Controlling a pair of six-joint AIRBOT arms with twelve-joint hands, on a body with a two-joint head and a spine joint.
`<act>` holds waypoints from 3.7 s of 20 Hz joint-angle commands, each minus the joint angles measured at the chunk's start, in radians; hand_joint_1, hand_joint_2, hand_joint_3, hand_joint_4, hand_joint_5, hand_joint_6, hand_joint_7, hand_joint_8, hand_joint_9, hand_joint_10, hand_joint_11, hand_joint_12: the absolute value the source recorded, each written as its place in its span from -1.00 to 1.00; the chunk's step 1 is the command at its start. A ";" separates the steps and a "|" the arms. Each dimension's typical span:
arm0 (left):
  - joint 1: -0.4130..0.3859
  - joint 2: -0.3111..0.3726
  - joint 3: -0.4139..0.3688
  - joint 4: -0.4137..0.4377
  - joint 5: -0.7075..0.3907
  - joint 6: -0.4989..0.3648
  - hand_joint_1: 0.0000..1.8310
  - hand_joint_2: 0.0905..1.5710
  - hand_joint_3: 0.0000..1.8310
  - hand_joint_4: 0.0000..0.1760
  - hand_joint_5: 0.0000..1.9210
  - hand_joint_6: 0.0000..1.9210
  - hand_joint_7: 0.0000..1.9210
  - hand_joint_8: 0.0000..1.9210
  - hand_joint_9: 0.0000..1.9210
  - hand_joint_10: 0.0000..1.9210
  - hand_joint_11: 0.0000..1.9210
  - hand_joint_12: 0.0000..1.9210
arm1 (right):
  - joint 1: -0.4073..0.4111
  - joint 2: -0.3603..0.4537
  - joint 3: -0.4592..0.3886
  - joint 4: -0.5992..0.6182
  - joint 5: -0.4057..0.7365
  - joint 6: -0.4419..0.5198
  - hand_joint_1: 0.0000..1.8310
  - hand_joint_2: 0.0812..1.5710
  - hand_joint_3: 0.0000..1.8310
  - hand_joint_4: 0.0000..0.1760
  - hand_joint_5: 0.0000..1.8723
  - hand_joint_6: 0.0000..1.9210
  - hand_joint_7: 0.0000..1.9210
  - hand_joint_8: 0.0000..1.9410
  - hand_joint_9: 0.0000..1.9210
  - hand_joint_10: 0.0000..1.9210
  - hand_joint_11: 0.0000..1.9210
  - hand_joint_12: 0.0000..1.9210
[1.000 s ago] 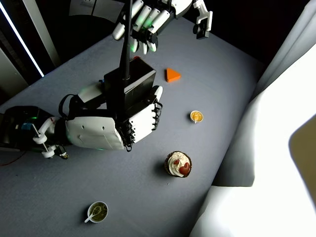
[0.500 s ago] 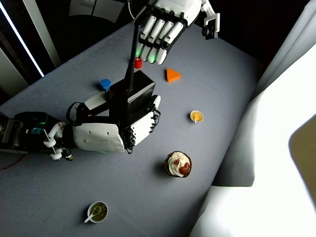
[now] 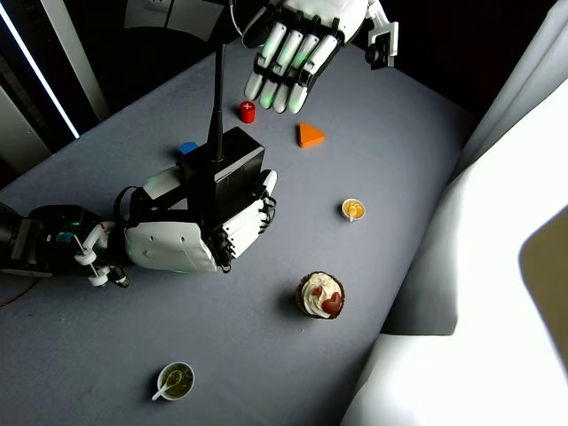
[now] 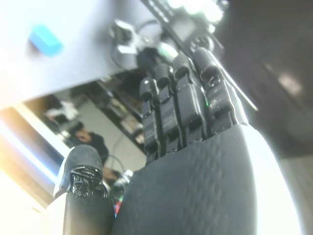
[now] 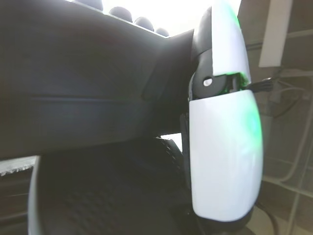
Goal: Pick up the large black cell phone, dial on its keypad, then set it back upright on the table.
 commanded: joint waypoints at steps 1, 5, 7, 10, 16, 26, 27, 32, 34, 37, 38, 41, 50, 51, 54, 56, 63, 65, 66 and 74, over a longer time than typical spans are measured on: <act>-0.027 0.006 0.007 -0.108 -0.044 -0.004 -0.91 0.53 -1.00 -0.83 -0.58 -1.00 -0.56 -1.00 -0.64 -1.00 -1.00 -0.28 | -0.001 0.007 0.003 0.001 0.153 0.026 0.49 0.43 -1.00 -1.00 -0.03 -0.11 -0.13 0.30 -0.04 0.34 -0.03 0.28; -0.027 0.004 0.008 -0.112 -0.047 -0.003 -0.88 0.52 -1.00 -0.89 -0.58 -1.00 -0.54 -1.00 -0.64 -1.00 -1.00 -0.29 | -0.006 0.012 0.002 0.003 0.172 0.029 0.50 0.43 -1.00 -1.00 -0.04 -0.10 -0.15 0.32 0.00 0.27 0.02 0.17; -0.028 0.003 0.008 -0.109 -0.047 -0.003 -0.84 0.50 -1.00 -0.94 -0.57 -1.00 -0.54 -1.00 -0.63 -1.00 -1.00 -0.29 | -0.011 0.017 0.003 0.003 0.178 0.029 0.50 0.42 -1.00 -1.00 -0.02 -0.12 -0.14 0.29 0.01 0.26 0.03 0.17; -0.029 0.003 0.009 -0.109 -0.047 0.001 -0.85 0.50 -1.00 -0.86 -0.55 -1.00 -0.52 -1.00 -0.61 -0.99 -1.00 -0.22 | -0.014 0.015 0.010 0.007 0.178 0.030 0.50 0.41 -1.00 -1.00 0.01 -0.13 -0.14 0.26 0.01 0.25 0.02 0.15; -0.033 0.003 0.010 -0.109 -0.047 0.005 -0.84 0.51 -1.00 -0.87 -0.59 -1.00 -0.54 -1.00 -0.62 -1.00 -1.00 -0.24 | -0.028 0.014 0.004 0.022 0.186 0.030 0.50 0.39 -1.00 -1.00 0.01 -0.09 -0.08 0.16 0.03 0.21 -0.01 0.13; -0.038 0.001 0.014 -0.109 -0.051 0.009 -0.84 0.50 -1.00 -0.87 -0.61 -1.00 -0.56 -1.00 -0.61 -1.00 -1.00 -0.21 | -0.053 0.011 0.006 0.026 0.190 0.032 0.51 0.46 -1.00 -1.00 -0.14 0.15 -0.11 0.28 -0.15 0.32 -0.28 0.24; -0.038 0.001 0.014 -0.109 -0.051 0.009 -0.83 0.50 -1.00 -0.89 -0.61 -1.00 -0.56 -1.00 -0.62 -1.00 -1.00 -0.23 | -0.053 0.010 0.005 0.026 0.190 0.032 0.49 0.47 -1.00 -1.00 -0.17 0.20 -0.10 0.29 -0.16 0.36 -0.28 0.07; -0.039 0.001 0.014 -0.108 -0.051 0.010 -0.82 0.51 -1.00 -0.88 -0.59 -1.00 -0.55 -1.00 -0.62 -1.00 -1.00 -0.20 | -0.053 0.010 0.007 0.025 0.189 0.032 0.26 0.42 -1.00 -1.00 -0.24 -0.40 -0.22 -0.62 -0.16 -0.61 -0.35 0.01; -0.040 0.001 0.015 -0.109 -0.051 0.010 -0.82 0.50 -1.00 -0.85 -0.59 -1.00 -0.55 -1.00 -0.61 -1.00 -1.00 -0.17 | -0.053 0.011 0.009 0.025 0.189 0.032 0.21 0.40 -1.00 -1.00 -0.18 -0.89 -0.23 -0.94 -0.26 -0.81 -0.44 0.01; -0.041 0.000 0.015 -0.109 -0.052 0.010 -0.84 0.51 -1.00 -0.80 -0.62 -1.00 -0.57 -1.00 -0.63 -1.00 -1.00 -0.20 | -0.053 0.011 0.010 0.025 0.189 0.032 0.16 0.35 -1.00 -1.00 -0.27 -1.00 -0.40 -1.00 -0.49 -0.98 -0.64 0.02; -0.042 0.000 0.015 -0.109 -0.052 0.010 -0.83 0.51 -1.00 -0.80 -0.60 -0.99 -0.55 -0.99 -0.62 -1.00 -1.00 -0.20 | -0.053 0.012 0.010 0.025 0.189 0.032 0.16 0.33 -1.00 -1.00 -0.30 -1.00 -0.42 -1.00 -0.51 -0.99 -0.67 0.01; -0.042 0.000 0.015 -0.109 -0.053 0.010 -0.82 0.51 -1.00 -0.87 -0.59 -0.99 -0.53 -0.99 -0.60 -0.99 -1.00 -0.17 | -0.053 0.014 0.009 0.025 0.189 0.032 0.17 0.28 -1.00 -1.00 -0.39 -1.00 -0.46 -1.00 -0.50 -0.99 -0.81 0.03; -0.042 0.000 0.017 -0.108 -0.054 0.010 -0.84 0.52 -1.00 -0.89 -0.63 -1.00 -0.57 -1.00 -0.63 -1.00 -1.00 -0.26 | -0.066 0.026 0.001 0.022 0.190 0.032 -0.03 0.23 -1.00 -0.50 -0.58 -1.00 -0.65 -1.00 -0.64 -1.00 -1.00 -0.09; -0.042 0.000 0.017 -0.108 -0.054 0.010 -0.84 0.52 -1.00 -0.89 -0.63 -1.00 -0.57 -1.00 -0.63 -1.00 -1.00 -0.27 | -0.067 0.027 0.001 0.022 0.190 0.032 -0.03 0.23 -1.00 -0.50 -0.58 -1.00 -0.65 -1.00 -0.64 -1.00 -1.00 -0.09; -0.042 0.000 0.018 -0.108 -0.055 0.010 -0.84 0.51 -1.00 -0.79 -0.62 -1.00 -0.57 -1.00 -0.63 -1.00 -1.00 -0.23 | -0.072 0.030 0.001 0.022 0.190 0.032 -0.40 0.09 -1.00 0.33 -0.95 -0.99 -0.99 -1.00 -0.99 -1.00 -1.00 -0.94; -0.042 0.000 0.019 -0.108 -0.055 0.010 -0.86 0.52 -1.00 -0.67 -0.61 -1.00 -0.57 -1.00 -0.62 -1.00 -1.00 -0.19 | -0.074 0.031 0.000 0.022 0.190 0.031 -0.50 0.04 -1.00 0.70 -1.00 -1.00 -1.00 -1.00 -1.00 -1.00 -1.00 -1.00; -0.042 0.000 0.019 -0.107 -0.055 0.011 -0.81 0.51 -1.00 -0.92 -0.58 -1.00 -0.54 -1.00 -0.61 -1.00 -1.00 -0.14 | -0.081 0.037 -0.003 0.022 0.196 0.031 -0.68 -0.06 -1.00 0.95 -1.00 -1.00 -1.00 -1.00 -1.00 -1.00 -1.00 -1.00; -0.042 -0.001 0.019 -0.101 -0.056 0.011 -0.85 0.52 -1.00 -0.83 -0.57 -1.00 -0.54 -1.00 -0.60 -1.00 -1.00 -0.13 | -0.098 0.050 -0.016 0.017 0.203 0.031 -0.69 -0.06 -1.00 0.91 -1.00 -1.00 -1.00 -1.00 -1.00 -1.00 -1.00 -1.00; -0.042 -0.001 0.019 -0.100 -0.056 0.011 -0.83 0.50 -1.00 -0.83 -0.57 -1.00 -0.54 -1.00 -0.60 -1.00 -1.00 -0.13 | -0.113 0.063 -0.028 0.011 0.213 0.031 -0.71 -0.04 -0.99 0.79 -1.00 -1.00 -1.00 -1.00 -1.00 -1.00 -1.00 -1.00; -0.044 -0.001 0.020 -0.098 -0.060 0.010 -0.79 0.50 -1.00 -0.80 -0.56 -1.00 -0.56 -1.00 -0.66 -1.00 -1.00 -0.24 | -0.256 0.241 -0.206 0.007 0.302 0.030 -0.72 0.02 -0.99 0.80 -1.00 -1.00 -1.00 -1.00 -1.00 -1.00 -1.00 -1.00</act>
